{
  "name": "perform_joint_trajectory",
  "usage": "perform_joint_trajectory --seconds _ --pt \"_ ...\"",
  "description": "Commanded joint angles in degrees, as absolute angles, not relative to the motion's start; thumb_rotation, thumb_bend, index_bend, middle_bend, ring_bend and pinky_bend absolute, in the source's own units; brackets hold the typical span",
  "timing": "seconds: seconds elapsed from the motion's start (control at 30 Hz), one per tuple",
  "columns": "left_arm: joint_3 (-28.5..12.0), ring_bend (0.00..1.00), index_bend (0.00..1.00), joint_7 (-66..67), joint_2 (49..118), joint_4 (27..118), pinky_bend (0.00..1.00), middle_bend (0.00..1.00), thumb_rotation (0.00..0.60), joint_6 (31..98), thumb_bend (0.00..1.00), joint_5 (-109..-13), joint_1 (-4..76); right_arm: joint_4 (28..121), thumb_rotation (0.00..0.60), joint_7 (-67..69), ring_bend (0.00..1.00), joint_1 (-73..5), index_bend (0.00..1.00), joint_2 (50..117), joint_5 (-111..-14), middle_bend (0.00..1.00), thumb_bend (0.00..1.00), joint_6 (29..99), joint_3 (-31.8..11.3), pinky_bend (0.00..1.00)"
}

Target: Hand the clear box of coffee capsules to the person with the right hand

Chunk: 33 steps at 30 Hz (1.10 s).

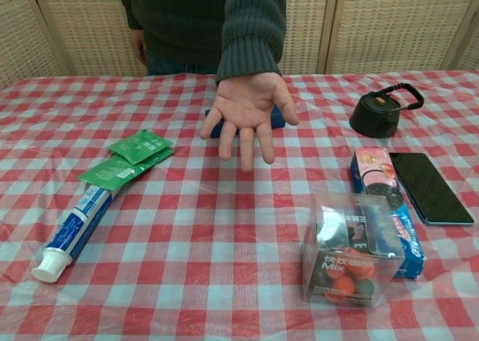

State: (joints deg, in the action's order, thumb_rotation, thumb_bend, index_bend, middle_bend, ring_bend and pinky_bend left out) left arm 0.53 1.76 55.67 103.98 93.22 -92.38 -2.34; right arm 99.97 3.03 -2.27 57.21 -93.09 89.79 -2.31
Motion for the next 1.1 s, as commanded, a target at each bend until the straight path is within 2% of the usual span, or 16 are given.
perform_joint_trajectory --seconds 0.03,0.23,0.33,0.37,0.43,0.57,0.83,1.1 --pt "0.5 0.00 0.00 1.8 55.7 104.0 0.00 0.00 0.600 93.2 0.00 -92.3 -2.3 100.0 0.600 3.0 0.00 -2.3 0.01 57.2 -93.1 0.00 0.00 89.7 -2.3 0.00" --pt "0.3 0.00 0.00 2.4 55.9 104.0 0.00 0.00 0.600 93.0 0.00 -92.1 -2.1 100.7 0.600 2.9 0.00 -3.0 0.00 56.9 -94.3 0.00 0.00 88.3 -1.6 0.00" --pt "0.0 0.00 0.00 3.2 56.2 104.0 0.00 0.00 0.600 92.5 0.00 -91.4 -1.9 101.5 0.600 2.6 0.00 -5.2 0.00 55.9 -96.9 0.00 0.00 84.3 -0.3 0.00" --pt "-0.1 0.00 0.00 3.6 56.4 104.1 0.00 0.00 0.600 92.2 0.00 -91.1 -1.7 102.4 0.600 3.3 0.00 -6.6 0.00 55.1 -98.1 0.00 0.00 81.8 0.4 0.00" --pt "-1.0 0.00 0.00 4.7 56.8 104.4 0.00 0.00 0.600 90.8 0.00 -89.2 -0.9 107.0 0.600 10.6 0.00 -13.0 0.00 52.9 -102.0 0.00 0.00 71.9 2.2 0.00" --pt "-2.2 0.00 0.00 6.9 57.6 104.7 0.00 0.00 0.600 88.5 0.00 -86.2 0.5 110.8 0.600 17.3 0.00 -20.5 0.00 49.6 -102.7 0.00 0.00 61.8 2.1 0.00" --pt "-3.6 0.00 0.00 10.6 59.8 103.8 0.00 0.00 0.600 85.2 0.00 -83.1 3.0 116.0 0.600 14.2 0.00 -29.6 0.00 52.5 -94.4 0.00 0.00 48.2 -1.4 0.00" --pt "-4.7 0.00 0.00 10.8 59.9 103.5 0.00 0.00 0.600 83.3 0.00 -79.9 4.2 116.3 0.600 3.9 0.00 -35.0 0.00 58.5 -83.4 0.00 0.00 42.0 -4.3 0.00"
